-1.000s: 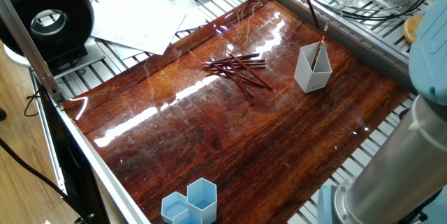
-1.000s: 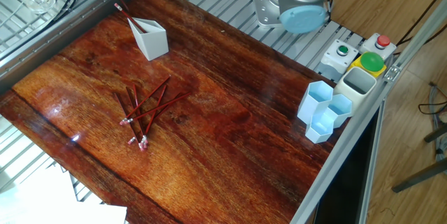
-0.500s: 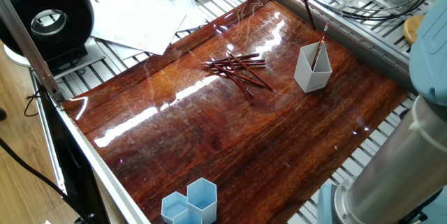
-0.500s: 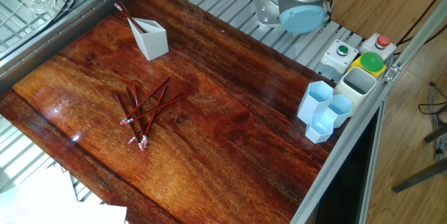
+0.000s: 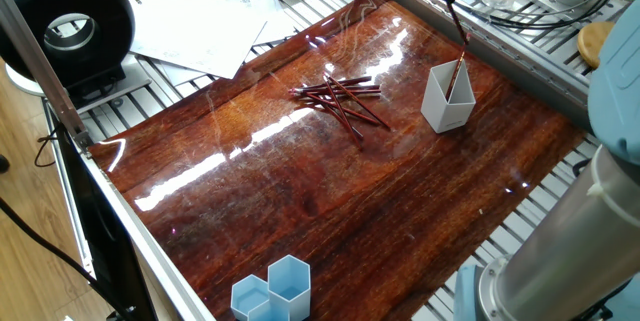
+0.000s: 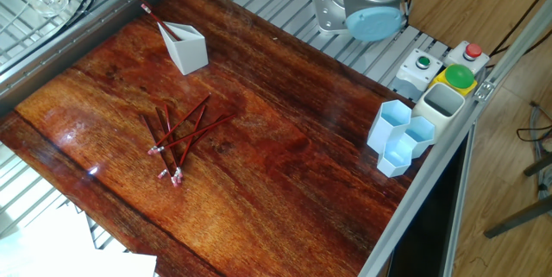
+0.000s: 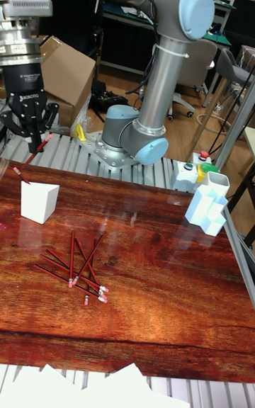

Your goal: Put the pen into the pen holder

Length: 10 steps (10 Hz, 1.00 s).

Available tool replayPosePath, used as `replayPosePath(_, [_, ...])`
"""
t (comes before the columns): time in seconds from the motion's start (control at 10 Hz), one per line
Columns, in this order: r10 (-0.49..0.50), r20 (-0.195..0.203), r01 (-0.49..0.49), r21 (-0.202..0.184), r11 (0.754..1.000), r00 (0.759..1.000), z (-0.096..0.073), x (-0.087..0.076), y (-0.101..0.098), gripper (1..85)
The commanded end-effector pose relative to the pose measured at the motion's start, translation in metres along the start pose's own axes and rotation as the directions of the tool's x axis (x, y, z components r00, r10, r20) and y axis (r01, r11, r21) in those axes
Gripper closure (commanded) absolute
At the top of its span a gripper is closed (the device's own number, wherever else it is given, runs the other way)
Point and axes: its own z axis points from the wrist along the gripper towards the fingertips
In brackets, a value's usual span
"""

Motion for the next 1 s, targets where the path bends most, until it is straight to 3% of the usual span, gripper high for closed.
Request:
replayPosePath(0.0, [0.070,0.014,-0.071,0.014,0.997,0.997,-0.002,-0.004,-0.004,84.7])
replayPosePath(0.1, [0.090,0.009,-0.090,0.032,0.995,0.996,-0.002,-0.002,-0.008,84.7])
replayPosePath(0.4, [0.206,0.042,-0.205,-0.013,0.979,0.978,-0.002,-0.011,0.001,84.7])
replayPosePath(0.6, [0.277,0.099,-0.274,-0.040,0.961,0.956,-0.003,-0.028,0.003,84.7])
replayPosePath(0.9, [0.286,0.148,-0.285,-0.034,0.958,0.947,-0.005,-0.040,-0.003,84.7])
